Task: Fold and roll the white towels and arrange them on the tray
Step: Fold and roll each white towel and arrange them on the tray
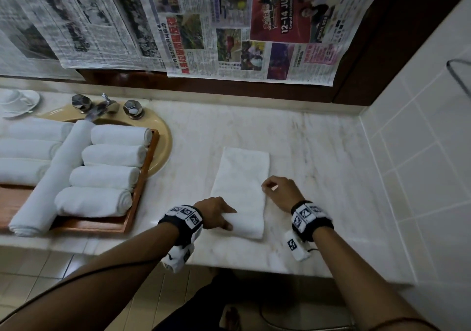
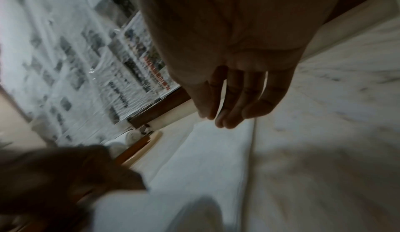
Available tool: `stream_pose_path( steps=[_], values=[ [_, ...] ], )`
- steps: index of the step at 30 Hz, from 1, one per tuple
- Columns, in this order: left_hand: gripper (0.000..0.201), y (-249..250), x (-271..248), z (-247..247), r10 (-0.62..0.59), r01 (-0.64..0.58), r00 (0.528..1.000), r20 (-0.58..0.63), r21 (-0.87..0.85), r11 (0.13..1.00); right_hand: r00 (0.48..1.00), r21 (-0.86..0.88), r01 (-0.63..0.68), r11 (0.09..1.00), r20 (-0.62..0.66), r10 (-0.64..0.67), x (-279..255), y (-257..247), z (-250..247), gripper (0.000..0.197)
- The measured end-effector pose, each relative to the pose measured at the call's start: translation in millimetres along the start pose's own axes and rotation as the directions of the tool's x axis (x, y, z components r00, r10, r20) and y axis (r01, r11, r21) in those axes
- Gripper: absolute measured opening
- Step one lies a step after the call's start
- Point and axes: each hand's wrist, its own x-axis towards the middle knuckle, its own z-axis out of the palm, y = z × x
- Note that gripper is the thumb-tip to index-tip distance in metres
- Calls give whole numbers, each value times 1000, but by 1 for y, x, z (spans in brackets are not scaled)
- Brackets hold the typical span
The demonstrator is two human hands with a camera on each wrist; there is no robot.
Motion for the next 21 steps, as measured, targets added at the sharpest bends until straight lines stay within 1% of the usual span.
stream_pose_path(
  steps=[2,4,6,7,9,10,13,14,15,16,17,18,19,21],
  values=[
    [47,7,5,-4,-2,4,999,36,-48,999,995,18,9,1000,97,-10,-28,-5,13,12],
    [43,11,7,-4,-10,12,999,34,-52,999,986,-60,66,996,158,-56,-55,-5,29,29],
    [42,14,7,-3,-36,37,999,35,-35,999,979,-154,151,976,158,-127,-75,0,44,43],
    [42,16,4,-2,-47,48,998,41,-29,998,978,-175,179,968,139,-155,-81,3,50,46],
    [43,21,-2,-2,-43,43,999,29,14,999,978,-192,198,961,96,-183,-87,8,57,47],
    [44,23,-7,-1,-40,40,999,9,70,997,980,-188,195,963,77,-184,-88,9,60,45],
    [50,25,-20,7,-18,46,993,-113,249,967,985,-154,169,974,42,-165,-90,8,67,38],
    [54,23,-23,12,7,41,987,-161,291,956,988,-143,154,978,31,-151,-89,7,67,36],
    [56,22,-27,18,56,22,972,-230,322,946,990,-132,139,981,18,-138,-87,6,67,34],
    [57,20,-29,25,127,-11,942,-311,348,937,992,-125,123,985,15,-122,-85,5,66,33],
    [56,19,-31,34,207,-52,901,-382,379,924,994,-124,112,986,16,-110,-83,3,64,33],
    [54,18,-33,42,273,-80,865,-421,420,904,995,-134,99,986,19,-97,-79,1,61,33],
    [54,17,-35,51,310,-89,844,-437,456,885,997,-153,81,985,25,-78,-74,0,58,33],
    [64,11,-33,64,301,-67,830,-469,452,889,998,-193,35,981,48,-26,-64,-4,52,32]
  ],
)
